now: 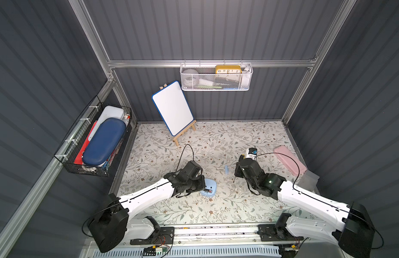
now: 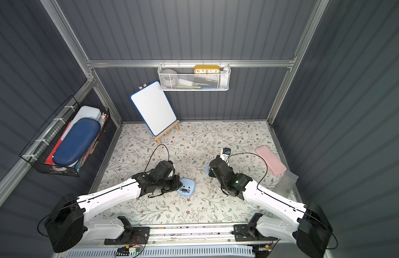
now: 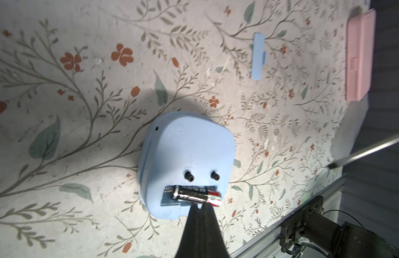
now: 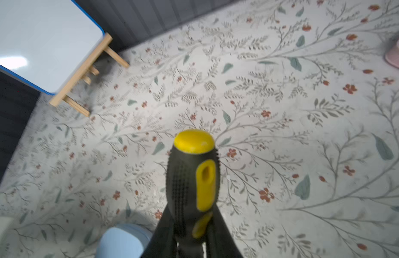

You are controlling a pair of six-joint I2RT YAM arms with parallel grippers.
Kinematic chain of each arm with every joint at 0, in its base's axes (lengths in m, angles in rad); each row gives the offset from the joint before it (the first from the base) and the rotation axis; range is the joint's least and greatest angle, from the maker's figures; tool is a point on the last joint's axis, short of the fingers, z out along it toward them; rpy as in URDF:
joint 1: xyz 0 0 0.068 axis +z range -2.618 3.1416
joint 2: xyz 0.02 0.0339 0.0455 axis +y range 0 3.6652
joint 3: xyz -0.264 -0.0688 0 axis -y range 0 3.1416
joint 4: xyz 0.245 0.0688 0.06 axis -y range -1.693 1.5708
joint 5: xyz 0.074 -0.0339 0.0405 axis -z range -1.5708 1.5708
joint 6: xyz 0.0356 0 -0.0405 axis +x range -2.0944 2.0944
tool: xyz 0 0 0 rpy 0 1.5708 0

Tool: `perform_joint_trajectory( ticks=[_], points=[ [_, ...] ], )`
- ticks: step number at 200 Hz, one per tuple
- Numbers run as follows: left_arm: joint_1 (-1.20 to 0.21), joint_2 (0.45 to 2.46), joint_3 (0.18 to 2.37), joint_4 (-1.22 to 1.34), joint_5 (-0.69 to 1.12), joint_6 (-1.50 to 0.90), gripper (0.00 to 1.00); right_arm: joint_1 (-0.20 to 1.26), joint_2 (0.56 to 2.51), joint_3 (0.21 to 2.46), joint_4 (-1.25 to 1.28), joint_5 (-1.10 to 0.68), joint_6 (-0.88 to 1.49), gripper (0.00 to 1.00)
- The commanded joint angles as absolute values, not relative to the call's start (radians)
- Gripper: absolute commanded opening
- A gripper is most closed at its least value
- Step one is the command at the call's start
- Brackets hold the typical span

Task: Remove the battery from the alarm
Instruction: Place the screwdriver at the center of the board.

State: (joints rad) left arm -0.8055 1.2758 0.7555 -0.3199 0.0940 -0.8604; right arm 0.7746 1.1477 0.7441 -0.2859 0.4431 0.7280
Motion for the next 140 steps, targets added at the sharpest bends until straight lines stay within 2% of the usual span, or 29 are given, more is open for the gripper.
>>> perform_joint_trajectory(
  ticks=[1,12,28,95,140],
  points=[
    [-0.811,1.233,0.8,-0.359,0.05,-0.834,0.18,0.747,1.269,0.754,-0.54,0.282,0.757,0.0],
    [-0.811,1.216,0.797,-0.379,0.023,-0.845,0.24,0.732,1.328,0.762,-0.554,0.248,0.753,0.0],
    [-0.809,1.183,0.767,-0.372,0.012,-0.858,0.27,0.712,1.405,0.775,-0.553,0.217,0.729,0.0],
    [-0.807,1.089,0.691,-0.356,-0.023,-0.871,0.27,0.601,1.613,0.879,-0.564,0.152,0.63,0.0],
    [-0.808,1.107,0.659,-0.337,-0.024,-0.887,0.45,0.591,1.695,0.968,-0.61,0.145,0.61,0.2]
  ],
)
